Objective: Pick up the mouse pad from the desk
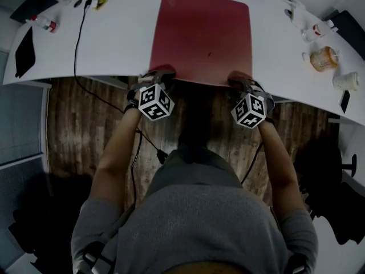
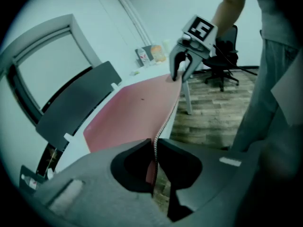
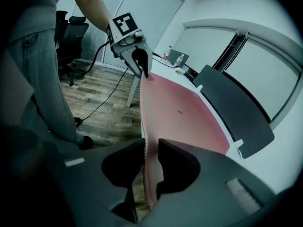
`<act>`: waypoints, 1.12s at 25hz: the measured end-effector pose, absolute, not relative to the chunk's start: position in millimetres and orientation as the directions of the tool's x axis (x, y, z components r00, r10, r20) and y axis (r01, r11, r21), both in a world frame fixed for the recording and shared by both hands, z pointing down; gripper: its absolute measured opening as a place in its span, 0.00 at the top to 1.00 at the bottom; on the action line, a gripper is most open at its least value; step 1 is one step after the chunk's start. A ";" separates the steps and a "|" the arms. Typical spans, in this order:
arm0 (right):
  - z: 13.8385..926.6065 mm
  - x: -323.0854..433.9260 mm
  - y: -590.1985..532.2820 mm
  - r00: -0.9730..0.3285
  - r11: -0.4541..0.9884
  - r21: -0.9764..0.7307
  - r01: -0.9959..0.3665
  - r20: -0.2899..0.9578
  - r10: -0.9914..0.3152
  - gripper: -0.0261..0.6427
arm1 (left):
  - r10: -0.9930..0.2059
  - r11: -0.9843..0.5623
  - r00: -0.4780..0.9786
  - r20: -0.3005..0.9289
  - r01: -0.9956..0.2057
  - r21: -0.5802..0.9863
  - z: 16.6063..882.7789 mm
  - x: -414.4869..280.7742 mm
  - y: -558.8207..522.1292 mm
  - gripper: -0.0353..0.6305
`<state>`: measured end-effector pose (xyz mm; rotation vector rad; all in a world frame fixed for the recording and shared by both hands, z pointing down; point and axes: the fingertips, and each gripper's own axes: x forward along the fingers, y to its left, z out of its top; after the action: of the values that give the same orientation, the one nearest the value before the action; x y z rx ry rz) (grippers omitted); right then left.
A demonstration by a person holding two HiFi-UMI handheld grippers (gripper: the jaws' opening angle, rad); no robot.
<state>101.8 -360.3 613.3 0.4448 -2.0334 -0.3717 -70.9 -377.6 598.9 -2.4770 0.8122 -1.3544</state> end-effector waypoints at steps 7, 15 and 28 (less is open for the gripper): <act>592.8 103.0 -360.7 -0.491 0.841 0.452 -0.298 0.683 -0.541 0.94 | -0.596 -0.785 0.447 0.667 -0.498 -0.369 579.4 -74.4 -379.6 0.91; 543.0 105.1 -364.6 -0.520 0.772 0.425 -0.473 0.572 -0.634 0.94 | -0.638 -0.733 0.476 0.605 -0.616 -0.289 553.6 -75.3 -373.6 0.91; 461.6 93.6 -335.8 -0.594 0.717 0.343 -0.606 0.404 -0.695 0.94 | -0.698 -0.643 0.533 0.479 -0.761 -0.091 482.1 -84.7 -338.9 0.90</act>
<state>93.6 -335.8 461.6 0.9906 -2.4045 -0.2298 -84.7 -338.9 482.1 -2.8612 1.3694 -0.7973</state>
